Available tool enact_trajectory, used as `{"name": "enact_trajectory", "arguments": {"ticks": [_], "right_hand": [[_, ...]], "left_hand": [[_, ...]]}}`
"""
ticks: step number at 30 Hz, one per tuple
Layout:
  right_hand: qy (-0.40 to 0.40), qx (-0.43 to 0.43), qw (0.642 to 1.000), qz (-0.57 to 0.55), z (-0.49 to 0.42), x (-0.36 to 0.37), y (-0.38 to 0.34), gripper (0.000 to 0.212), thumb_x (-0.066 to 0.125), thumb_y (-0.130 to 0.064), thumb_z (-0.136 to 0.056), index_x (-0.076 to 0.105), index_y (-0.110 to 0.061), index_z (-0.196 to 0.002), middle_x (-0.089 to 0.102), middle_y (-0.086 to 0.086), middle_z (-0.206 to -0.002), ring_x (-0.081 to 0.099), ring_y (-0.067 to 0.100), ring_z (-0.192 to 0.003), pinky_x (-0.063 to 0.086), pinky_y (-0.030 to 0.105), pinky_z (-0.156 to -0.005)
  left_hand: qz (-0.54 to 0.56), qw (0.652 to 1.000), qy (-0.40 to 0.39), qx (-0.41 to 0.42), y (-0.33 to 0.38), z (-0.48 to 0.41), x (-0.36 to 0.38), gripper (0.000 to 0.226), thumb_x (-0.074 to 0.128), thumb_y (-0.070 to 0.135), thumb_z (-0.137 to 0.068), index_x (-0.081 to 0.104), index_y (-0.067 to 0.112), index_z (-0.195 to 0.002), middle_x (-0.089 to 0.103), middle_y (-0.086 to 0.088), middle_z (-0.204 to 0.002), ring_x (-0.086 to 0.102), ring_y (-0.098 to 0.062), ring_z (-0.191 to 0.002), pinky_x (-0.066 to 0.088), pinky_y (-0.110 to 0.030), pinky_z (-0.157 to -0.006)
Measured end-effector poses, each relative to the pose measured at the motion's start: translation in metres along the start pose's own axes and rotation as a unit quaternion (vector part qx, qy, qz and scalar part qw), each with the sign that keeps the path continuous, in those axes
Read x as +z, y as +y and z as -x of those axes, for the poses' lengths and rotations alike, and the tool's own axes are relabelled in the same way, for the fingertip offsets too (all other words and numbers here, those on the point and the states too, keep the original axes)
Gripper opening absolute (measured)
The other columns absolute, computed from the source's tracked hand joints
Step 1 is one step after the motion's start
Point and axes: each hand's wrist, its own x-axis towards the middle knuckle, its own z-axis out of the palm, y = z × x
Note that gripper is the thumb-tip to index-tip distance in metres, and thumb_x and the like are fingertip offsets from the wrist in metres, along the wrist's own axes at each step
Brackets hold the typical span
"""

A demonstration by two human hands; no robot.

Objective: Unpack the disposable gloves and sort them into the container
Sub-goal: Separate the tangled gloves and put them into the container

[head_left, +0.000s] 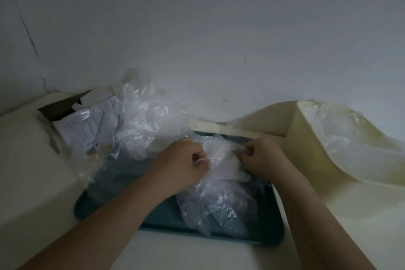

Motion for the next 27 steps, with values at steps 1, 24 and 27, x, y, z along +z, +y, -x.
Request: {"name": "enact_trajectory", "arguments": {"ticks": [1,24,27], "right_hand": [[0.016,0.003,1.000,0.005,0.001,-0.002,0.001,0.043,0.062,-0.030,-0.095,0.051,-0.015,-0.057,0.053,0.004,-0.056,0.049,0.020,-0.054,0.044,0.031,-0.058],[-0.205,-0.113,0.713,-0.661,0.046,-0.041,-0.050,0.015,0.060,-0.007,-0.101,0.060,0.007,-0.105,0.066,0.021,-0.082,0.066,0.024,-0.065,0.058,0.031,-0.063],[-0.063,-0.065,0.833,-0.547,0.040,-0.042,-0.032,0.011,0.069,-0.006,-0.094,0.068,0.002,-0.087,0.067,0.013,-0.063,0.062,0.023,-0.055,0.053,0.026,-0.051]], "left_hand": [[0.000,1.000,-0.002,0.001,0.000,0.000,-0.001,0.019,0.068,0.038,-0.092,0.070,0.027,-0.077,0.060,0.009,-0.090,0.063,-0.009,-0.075,0.057,-0.032,-0.075],[0.585,0.803,-0.059,-0.103,0.030,0.005,-0.071,0.008,0.079,0.015,-0.075,0.080,0.019,-0.081,0.070,-0.002,-0.083,0.067,-0.015,-0.079,0.059,-0.027,-0.070],[0.605,0.790,-0.022,-0.097,0.028,0.004,-0.080,0.005,0.078,0.012,-0.072,0.076,0.016,-0.075,0.068,-0.003,-0.077,0.066,-0.012,-0.075,0.060,-0.021,-0.068]]}}
